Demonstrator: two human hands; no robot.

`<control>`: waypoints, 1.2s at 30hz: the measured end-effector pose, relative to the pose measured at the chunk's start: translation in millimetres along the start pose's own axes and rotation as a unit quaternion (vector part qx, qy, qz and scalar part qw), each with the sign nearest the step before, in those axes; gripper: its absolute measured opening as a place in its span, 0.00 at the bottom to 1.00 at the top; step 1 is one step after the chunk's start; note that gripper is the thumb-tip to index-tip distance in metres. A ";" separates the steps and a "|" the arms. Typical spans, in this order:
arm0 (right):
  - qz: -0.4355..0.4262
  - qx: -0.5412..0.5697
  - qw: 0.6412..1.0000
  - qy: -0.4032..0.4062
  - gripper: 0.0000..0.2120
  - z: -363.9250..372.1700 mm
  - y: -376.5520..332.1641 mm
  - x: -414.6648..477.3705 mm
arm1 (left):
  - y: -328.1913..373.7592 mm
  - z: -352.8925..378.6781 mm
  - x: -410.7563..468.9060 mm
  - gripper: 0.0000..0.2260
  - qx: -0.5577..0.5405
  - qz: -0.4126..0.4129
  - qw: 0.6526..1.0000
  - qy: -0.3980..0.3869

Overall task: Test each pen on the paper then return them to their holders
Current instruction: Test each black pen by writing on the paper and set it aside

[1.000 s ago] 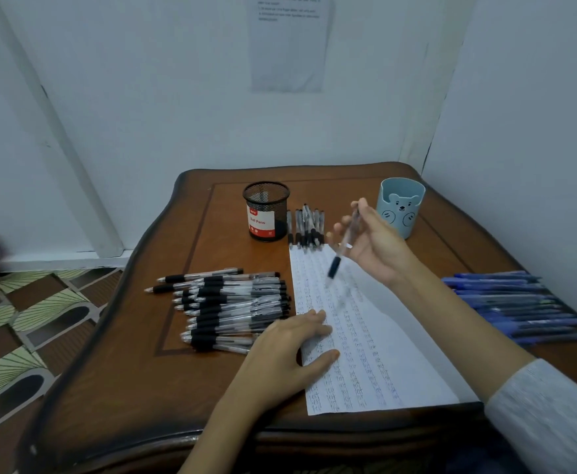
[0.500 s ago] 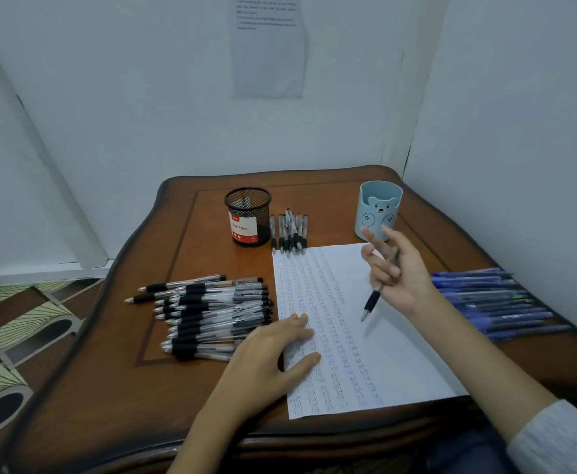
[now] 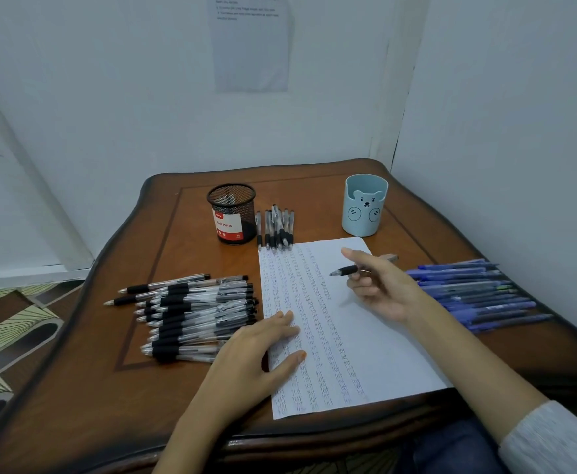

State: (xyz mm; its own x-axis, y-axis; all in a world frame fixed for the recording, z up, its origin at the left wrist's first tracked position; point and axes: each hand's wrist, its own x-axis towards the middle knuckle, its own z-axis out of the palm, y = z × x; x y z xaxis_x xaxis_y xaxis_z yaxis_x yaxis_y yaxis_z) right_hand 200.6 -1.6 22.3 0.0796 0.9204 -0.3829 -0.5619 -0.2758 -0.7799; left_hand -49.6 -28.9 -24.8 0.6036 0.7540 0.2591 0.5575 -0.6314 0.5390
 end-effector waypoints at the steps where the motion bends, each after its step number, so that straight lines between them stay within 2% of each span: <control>1: -0.007 -0.014 1.000 0.001 0.15 1.5 0.2 2.3 | 0.2 -0.2 0.0 0.26 -0.001 -0.001 1.000 -0.001; 5: -0.033 -0.044 0.998 0.009 0.18 4.7 4.7 10.9 | 0.2 -0.1 0.1 0.25 -0.003 0.002 1.000 0.002; 7: -0.062 -0.092 0.994 0.025 0.24 6.3 6.3 11.8 | -0.2 -0.1 0.0 0.25 -0.004 0.002 1.000 0.003; 9: -0.097 -0.147 0.983 0.041 0.22 8.5 9.2 12.3 | -0.2 -0.3 0.3 0.25 -0.007 0.002 1.000 0.002; 11: -0.136 -0.213 0.965 0.065 0.17 7.7 14.0 14.8 | -0.7 -0.1 0.5 0.25 -0.009 0.002 1.000 0.003; 14: -0.198 -0.300 0.929 0.094 0.22 5.3 22.1 18.0 | -1.3 0.6 0.5 0.25 -0.004 0.003 1.000 0.004; 23: -0.285 -0.389 0.869 0.114 0.18 -0.8 31.1 22.9 | -0.6 1.0 0.3 0.26 0.008 0.000 1.000 -0.002; 27: -0.291 -0.406 0.860 0.102 0.14 0.2 32.1 21.6 | -0.8 1.7 -0.1 0.26 0.011 0.004 1.000 0.000; 36: -0.273 -0.375 0.882 0.085 0.13 0.8 31.5 22.5 | -0.3 1.2 -0.2 0.25 0.014 0.006 1.000 0.002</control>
State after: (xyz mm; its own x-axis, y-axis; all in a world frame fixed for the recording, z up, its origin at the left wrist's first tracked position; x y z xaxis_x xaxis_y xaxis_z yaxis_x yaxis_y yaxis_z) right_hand 184.0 10.7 -10.5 0.3267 0.9359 0.1315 0.2965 0.0307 -0.9545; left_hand -49.2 -29.1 -26.0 0.6082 0.7467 0.2694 0.5656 -0.6457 0.5129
